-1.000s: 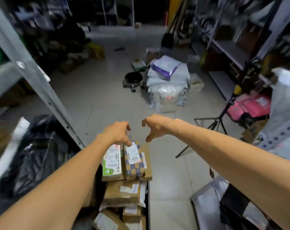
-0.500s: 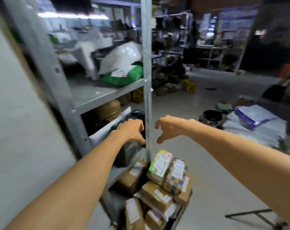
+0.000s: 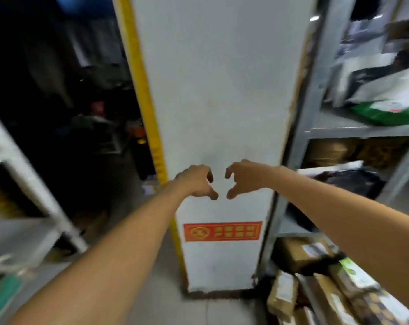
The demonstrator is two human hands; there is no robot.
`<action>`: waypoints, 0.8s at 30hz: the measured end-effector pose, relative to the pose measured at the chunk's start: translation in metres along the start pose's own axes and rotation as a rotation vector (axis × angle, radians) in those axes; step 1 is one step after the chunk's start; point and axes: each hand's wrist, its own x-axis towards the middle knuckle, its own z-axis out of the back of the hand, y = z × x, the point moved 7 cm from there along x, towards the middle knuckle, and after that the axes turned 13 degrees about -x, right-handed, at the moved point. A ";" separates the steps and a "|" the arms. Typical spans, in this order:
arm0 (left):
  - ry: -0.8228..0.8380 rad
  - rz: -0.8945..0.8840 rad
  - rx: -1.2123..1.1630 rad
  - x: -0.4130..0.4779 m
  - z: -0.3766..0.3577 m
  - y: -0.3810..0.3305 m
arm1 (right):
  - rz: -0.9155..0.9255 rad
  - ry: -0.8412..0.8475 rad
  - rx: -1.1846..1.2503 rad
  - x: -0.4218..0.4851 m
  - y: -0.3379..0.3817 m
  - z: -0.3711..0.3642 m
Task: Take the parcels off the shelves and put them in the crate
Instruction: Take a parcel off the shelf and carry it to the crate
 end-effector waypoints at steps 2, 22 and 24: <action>-0.059 0.105 -0.029 -0.037 0.028 0.051 | 0.135 -0.009 0.018 0.020 0.067 0.008; -0.659 1.218 -0.153 -0.505 0.084 0.293 | 1.389 -0.073 -0.186 -0.085 0.567 0.028; -0.649 1.253 -0.137 -0.518 0.075 0.292 | 1.437 -0.089 -0.217 -0.096 0.577 0.023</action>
